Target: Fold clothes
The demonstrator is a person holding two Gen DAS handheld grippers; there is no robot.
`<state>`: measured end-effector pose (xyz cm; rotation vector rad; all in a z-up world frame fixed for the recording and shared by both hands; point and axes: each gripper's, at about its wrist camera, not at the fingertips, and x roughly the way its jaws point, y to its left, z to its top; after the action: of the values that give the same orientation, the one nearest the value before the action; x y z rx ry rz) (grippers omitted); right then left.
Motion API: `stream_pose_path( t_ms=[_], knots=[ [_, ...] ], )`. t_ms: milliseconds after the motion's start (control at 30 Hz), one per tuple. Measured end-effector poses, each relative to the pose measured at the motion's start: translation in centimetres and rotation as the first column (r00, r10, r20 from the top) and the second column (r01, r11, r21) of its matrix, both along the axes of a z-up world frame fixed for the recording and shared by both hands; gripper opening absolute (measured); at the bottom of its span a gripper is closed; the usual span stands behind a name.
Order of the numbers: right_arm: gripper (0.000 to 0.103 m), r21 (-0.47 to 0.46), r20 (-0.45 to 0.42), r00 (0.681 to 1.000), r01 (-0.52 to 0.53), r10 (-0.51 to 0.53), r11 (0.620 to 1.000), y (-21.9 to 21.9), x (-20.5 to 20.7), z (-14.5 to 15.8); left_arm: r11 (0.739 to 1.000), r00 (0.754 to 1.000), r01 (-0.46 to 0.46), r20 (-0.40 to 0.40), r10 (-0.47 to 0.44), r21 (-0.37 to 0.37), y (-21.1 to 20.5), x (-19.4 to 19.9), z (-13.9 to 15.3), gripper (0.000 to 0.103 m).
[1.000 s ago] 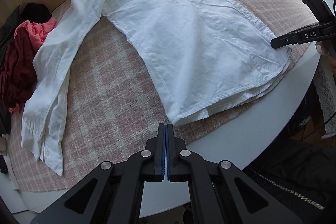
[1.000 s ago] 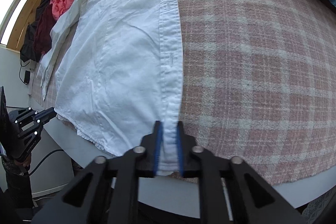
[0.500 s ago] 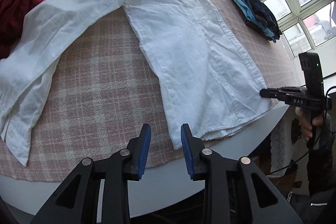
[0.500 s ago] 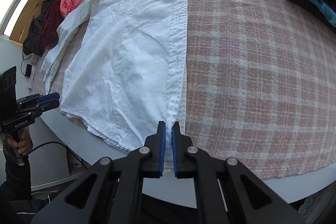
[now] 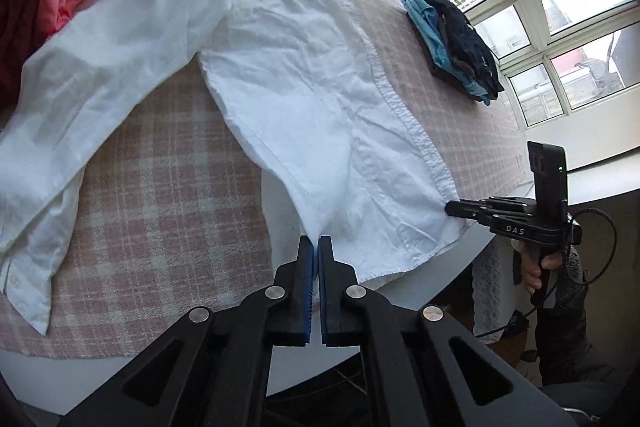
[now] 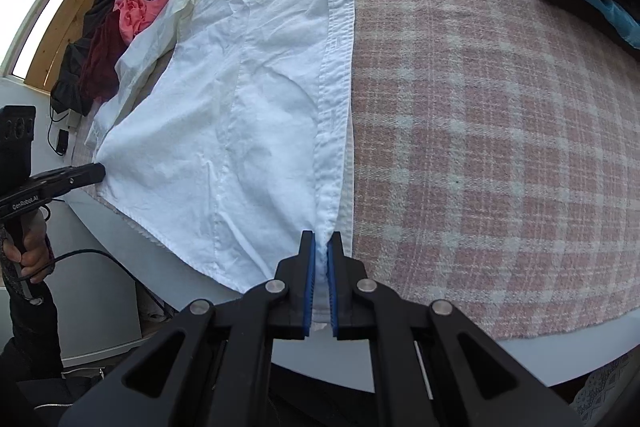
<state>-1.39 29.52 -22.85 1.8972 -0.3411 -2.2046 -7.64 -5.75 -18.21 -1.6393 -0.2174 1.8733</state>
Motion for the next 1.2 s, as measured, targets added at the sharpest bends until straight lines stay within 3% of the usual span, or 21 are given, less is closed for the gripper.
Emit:
stream_pose_path(
  t_ms=[133,333,433,600,633,667,700,867,1100,1200],
  knots=[
    [0.006,0.029,0.027,1.000,0.000,-0.001,1.000,0.2,0.0,-0.7,0.998,0.999,0.035,-0.006,-0.035,-0.045,0.2,0.5,-0.1,0.002],
    [0.006,0.040,0.047,0.999,-0.020,0.018,0.999,-0.5,0.1,-1.5,0.993,0.991,0.008,0.134,0.008,-0.116,-1.8,0.6,-6.6,0.002],
    [0.006,0.052,0.057,0.998,-0.032,0.029,0.998,-1.2,0.1,-1.7,0.990,0.989,0.005,0.147,0.015,-0.140,-2.1,0.4,-8.1,0.005],
    [0.006,0.044,0.084,0.996,-0.021,0.017,0.999,-1.6,-0.1,-2.1,0.993,0.988,0.032,0.153,-0.015,-0.110,-1.8,1.2,-7.9,0.018],
    [0.006,0.042,0.093,0.995,-0.025,0.021,0.999,-1.5,0.0,-2.1,0.992,0.988,0.051,0.148,-0.033,-0.117,-1.5,1.6,-7.9,0.017],
    [0.006,0.041,0.101,0.995,-0.029,0.024,0.999,-1.4,0.1,-2.2,0.990,0.988,0.069,0.142,-0.051,-0.124,-1.1,1.9,-7.8,0.007],
    [0.006,0.049,0.101,0.995,-0.032,0.027,0.998,-1.6,0.2,-2.3,0.988,0.988,0.084,0.139,-0.066,-0.130,-0.9,2.0,-7.6,0.003],
    [0.006,0.074,0.085,0.995,-0.056,0.050,0.996,-1.9,-0.2,-2.2,0.986,0.995,0.082,0.066,-0.073,-0.148,-1.8,2.5,-5.5,0.003],
    [0.005,0.180,0.107,0.991,-0.092,0.074,0.979,-3.0,0.4,-4.2,0.987,0.986,0.089,0.152,-0.068,-0.134,-1.7,3.1,-8.4,0.003],
    [0.005,0.215,0.109,0.990,-0.110,0.088,0.970,-3.0,0.6,-3.5,0.968,0.984,0.145,0.132,-0.120,-0.204,-1.9,3.9,-7.2,0.002]
  ],
)
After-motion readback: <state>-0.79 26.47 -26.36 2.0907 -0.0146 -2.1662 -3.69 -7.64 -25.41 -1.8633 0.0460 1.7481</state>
